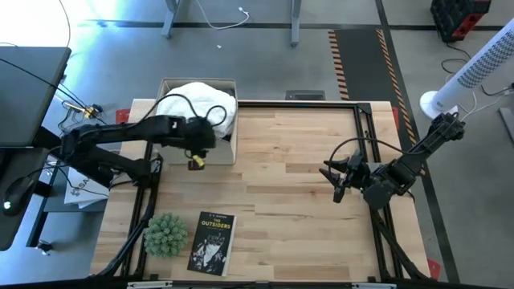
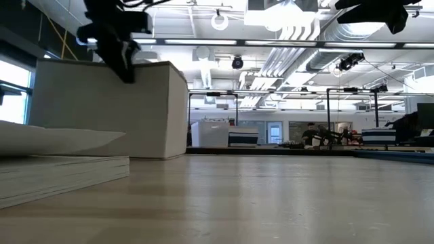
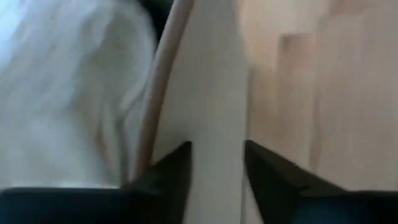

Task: Sort clothes
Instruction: Move the laundry organizer to the upper middle of the table

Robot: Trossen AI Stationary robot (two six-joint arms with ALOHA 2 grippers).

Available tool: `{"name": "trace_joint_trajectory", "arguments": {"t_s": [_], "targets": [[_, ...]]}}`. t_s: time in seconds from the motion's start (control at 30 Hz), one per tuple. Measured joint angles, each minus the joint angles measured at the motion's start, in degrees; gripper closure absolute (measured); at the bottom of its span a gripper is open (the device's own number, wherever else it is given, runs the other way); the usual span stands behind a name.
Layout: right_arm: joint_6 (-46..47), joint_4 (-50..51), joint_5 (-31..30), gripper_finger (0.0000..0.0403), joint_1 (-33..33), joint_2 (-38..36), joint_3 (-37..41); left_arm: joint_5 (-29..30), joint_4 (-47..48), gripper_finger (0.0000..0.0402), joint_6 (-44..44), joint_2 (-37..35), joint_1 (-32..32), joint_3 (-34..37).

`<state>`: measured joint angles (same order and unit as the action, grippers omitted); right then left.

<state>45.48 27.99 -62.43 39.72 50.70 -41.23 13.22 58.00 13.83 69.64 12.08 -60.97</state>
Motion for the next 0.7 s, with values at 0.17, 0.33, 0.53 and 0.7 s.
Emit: {"name": "trace_joint_trajectory", "arguments": {"t_s": [0.17,0.33,0.53,0.7], "targets": [[-0.49,0.0,0.02,0.0247,0.0,0.0,0.0,-1.14,-3.94,0.0387,2.23,4.55,0.61,-0.17],[-0.51,0.04,0.02,0.0247,0.0,0.02,0.0,-5.0,-0.03,0.034,-1.33,5.62,-3.17,-5.02],[-0.51,0.11,-0.04,0.0247,0.0,0.02,0.0,3.27,4.97,0.0285,-1.59,3.63,-7.51,-12.58],[-0.45,0.07,0.0,0.0247,0.0,0.04,0.0,2.66,8.83,0.0252,-1.08,3.55,-2.49,-13.0]]}}
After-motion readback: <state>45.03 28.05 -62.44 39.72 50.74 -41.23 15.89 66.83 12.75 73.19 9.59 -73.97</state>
